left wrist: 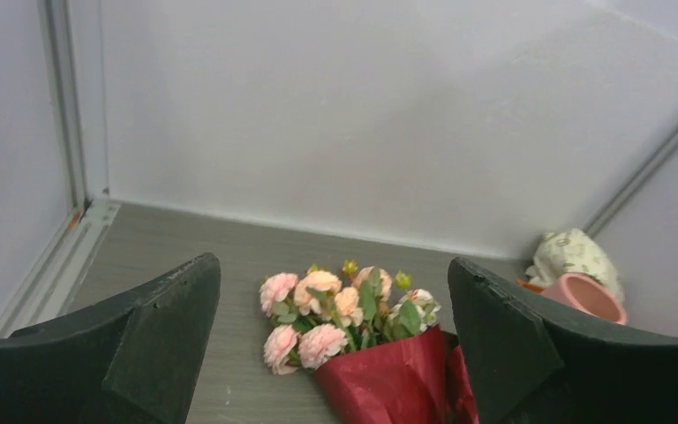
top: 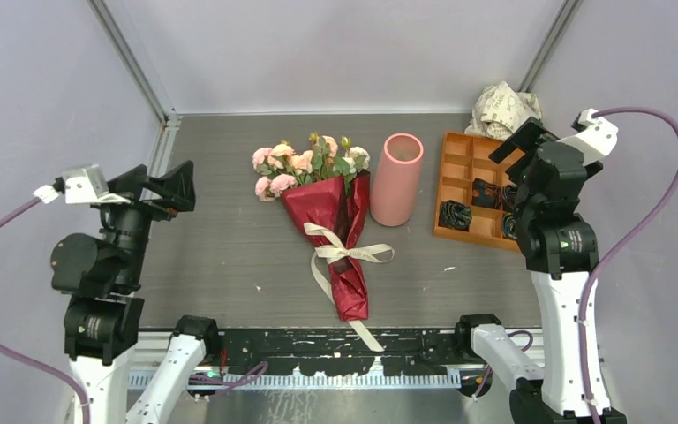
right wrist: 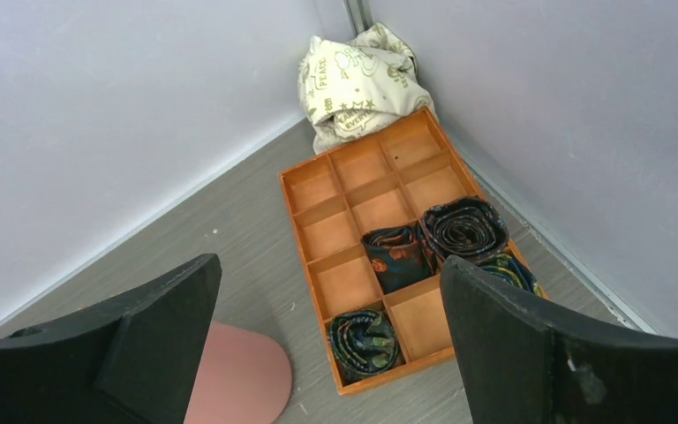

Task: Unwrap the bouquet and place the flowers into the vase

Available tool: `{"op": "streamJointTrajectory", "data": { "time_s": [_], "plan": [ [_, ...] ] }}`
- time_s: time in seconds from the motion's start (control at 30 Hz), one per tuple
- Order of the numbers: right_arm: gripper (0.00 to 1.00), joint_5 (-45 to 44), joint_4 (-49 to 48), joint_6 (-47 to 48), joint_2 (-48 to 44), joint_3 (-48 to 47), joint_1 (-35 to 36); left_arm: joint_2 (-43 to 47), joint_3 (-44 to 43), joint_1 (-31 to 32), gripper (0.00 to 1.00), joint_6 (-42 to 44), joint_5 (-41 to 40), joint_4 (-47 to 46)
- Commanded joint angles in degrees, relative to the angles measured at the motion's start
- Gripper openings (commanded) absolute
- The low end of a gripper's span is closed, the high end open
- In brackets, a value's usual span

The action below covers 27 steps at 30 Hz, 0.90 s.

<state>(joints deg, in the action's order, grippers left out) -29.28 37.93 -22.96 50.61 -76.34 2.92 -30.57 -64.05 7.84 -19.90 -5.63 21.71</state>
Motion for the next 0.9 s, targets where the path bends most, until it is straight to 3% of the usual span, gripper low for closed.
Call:
{"op": "streamJointTrajectory", "data": {
  "time_s": [0.0,0.07,0.17,0.37,0.43,0.53,0.67,0.73,0.87],
  "plan": [
    [1.00,0.93,2.74,1.92,1.06,-10.50,0.08,-1.62,-7.91,0.21,1.00,-0.73,5.38,-3.31],
    [0.99,0.54,4.88,1.77,3.19,-16.00,0.09,-4.15,-12.19,0.16,1.00,-12.68,0.07,-2.22],
    [1.00,3.27,3.97,0.56,4.13,-20.62,0.07,-7.01,-16.69,0.16,1.00,-17.16,8.32,-4.58],
    [1.00,18.84,-12.46,-8.66,-0.24,-15.16,0.13,-1.79,-11.87,0.16,1.00,-33.74,0.41,-8.69],
    [0.99,21.97,-12.07,-10.34,2.90,-19.57,0.14,1.71,-9.71,0.19,1.00,-33.68,-2.06,-11.41],
    [1.00,28.04,0.77,-10.21,14.54,-34.56,0.08,2.85,-9.77,0.16,0.95,-24.99,0.30,-14.59],
    [0.99,40.19,7.42,-12.36,24.94,-48.03,2.02,-3.28,-14.79,0.17,0.77,-18.35,4.00,-11.03],
    [0.99,35.61,11.16,-9.31,27.42,-51.82,9.54,-11.19,-23.03,0.17,0.70,-18.17,4.54,-0.42],
    [0.99,15.39,22.59,-1.84,34.06,-61.54,28.28,-33.05,-40.25,0.16,0.46,-16.60,12.75,18.99]
  ]
}}
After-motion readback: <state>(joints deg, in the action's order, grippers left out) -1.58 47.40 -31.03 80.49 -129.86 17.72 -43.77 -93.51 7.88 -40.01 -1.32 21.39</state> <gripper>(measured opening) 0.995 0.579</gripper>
